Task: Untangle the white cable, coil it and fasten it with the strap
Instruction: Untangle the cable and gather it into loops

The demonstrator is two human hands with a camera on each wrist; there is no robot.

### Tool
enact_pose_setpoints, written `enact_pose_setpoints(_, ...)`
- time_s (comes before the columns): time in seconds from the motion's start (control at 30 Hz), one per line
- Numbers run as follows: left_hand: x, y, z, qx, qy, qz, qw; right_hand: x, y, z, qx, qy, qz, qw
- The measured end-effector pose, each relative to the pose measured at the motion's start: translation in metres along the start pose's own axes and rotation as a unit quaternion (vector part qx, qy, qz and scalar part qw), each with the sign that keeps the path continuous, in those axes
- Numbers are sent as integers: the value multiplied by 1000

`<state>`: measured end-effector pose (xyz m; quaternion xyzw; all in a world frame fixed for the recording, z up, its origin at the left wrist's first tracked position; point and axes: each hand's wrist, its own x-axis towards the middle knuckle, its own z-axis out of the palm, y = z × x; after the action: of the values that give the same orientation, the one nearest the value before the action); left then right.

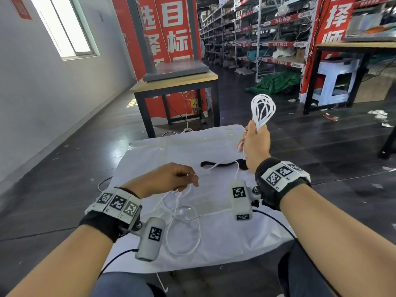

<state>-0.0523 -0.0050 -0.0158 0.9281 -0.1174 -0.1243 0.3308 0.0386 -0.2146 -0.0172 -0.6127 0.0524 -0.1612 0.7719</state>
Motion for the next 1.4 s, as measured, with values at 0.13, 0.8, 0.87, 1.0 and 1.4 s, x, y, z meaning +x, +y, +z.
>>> enact_pose_setpoints(0.13, -7, 3, -8, -82, -24, -1, 996, -1, 14, 0, -93, -47, -11, 994)
enact_pose_setpoints(0.8, 22, 28, -29, -634, 252, -78, 727, -41, 20, 21, -225, -438, 38, 869)
enact_pose_setpoints(0.87, 22, 31, -28, -631, 257, -78, 728, -40, 22, 20, -227, -453, 47, 860)
enact_pose_setpoints(1.0, 21, 34, -27, -608, 267, -77, 744, -40, 23, 19, -230, -440, 38, 867)
enact_pose_setpoints(1.4, 34, 53, -35, -634, 253, -19, 731, -46, 16, 30, -124, -447, 80, 882)
